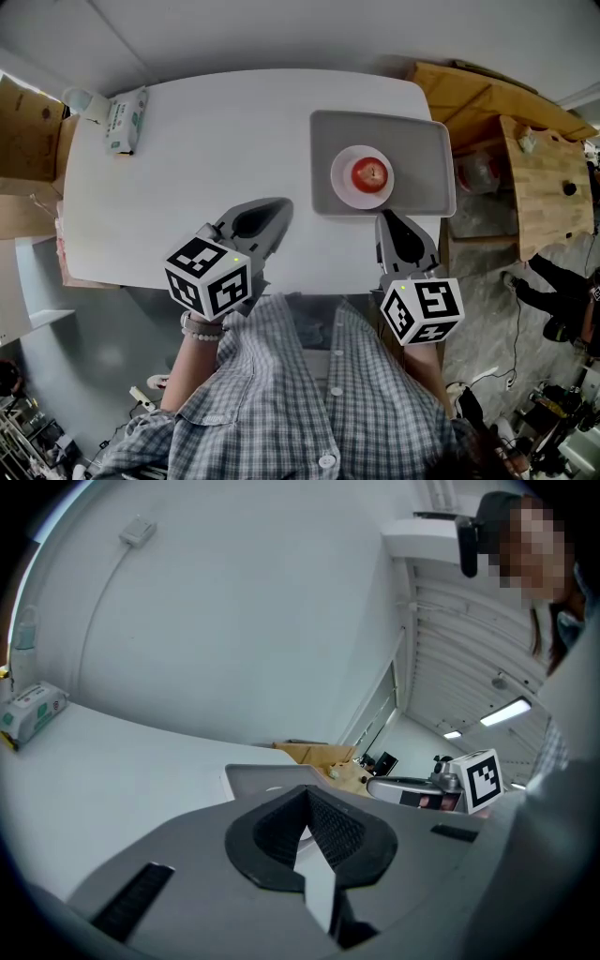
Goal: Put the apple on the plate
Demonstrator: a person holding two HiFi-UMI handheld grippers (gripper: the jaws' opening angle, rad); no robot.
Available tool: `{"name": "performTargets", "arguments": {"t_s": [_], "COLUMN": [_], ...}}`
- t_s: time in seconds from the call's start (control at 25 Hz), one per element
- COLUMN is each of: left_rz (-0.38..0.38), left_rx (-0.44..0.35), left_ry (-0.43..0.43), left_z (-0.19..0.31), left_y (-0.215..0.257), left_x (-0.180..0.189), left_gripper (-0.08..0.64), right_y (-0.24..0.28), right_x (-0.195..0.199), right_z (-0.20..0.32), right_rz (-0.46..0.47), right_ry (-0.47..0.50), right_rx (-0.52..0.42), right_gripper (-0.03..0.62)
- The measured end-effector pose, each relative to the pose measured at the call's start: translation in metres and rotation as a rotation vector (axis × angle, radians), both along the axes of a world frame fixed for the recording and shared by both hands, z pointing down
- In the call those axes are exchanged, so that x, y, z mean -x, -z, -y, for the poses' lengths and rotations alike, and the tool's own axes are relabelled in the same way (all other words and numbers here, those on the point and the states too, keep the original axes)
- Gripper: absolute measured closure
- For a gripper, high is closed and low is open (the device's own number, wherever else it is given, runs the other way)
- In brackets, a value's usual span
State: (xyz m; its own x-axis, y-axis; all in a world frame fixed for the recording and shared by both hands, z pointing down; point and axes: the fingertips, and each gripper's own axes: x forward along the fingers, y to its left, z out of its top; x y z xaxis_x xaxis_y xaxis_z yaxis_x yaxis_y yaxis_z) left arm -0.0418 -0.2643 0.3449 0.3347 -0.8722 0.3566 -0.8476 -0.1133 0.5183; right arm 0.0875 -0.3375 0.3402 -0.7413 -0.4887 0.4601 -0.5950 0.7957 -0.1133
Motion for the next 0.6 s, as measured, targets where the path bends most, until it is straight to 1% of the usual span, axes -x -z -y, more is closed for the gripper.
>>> {"name": "performTargets", "arguments": {"t_s": [0.2, 0.6], "left_rz": [-0.003, -0.004], "left_rx": [0.002, 0.009], "left_ry": [-0.003, -0.012], "left_z": [0.0012, 0.0013], "left_y": [-0.0011, -0.0024], "left_x": [-0.0006, -0.0038], "left_gripper": [0.551, 0.551], "right_y": [-0.0042, -0.0079], "right_x": [-0.0037, -0.0035], "right_z": [-0.0001, -0.0042], "right_rz": [-0.019, -0.027], "right_ry": [0.002, 0.022], "right_rx": [0.006, 0.025], "right_gripper": [0.561, 0.561]}}
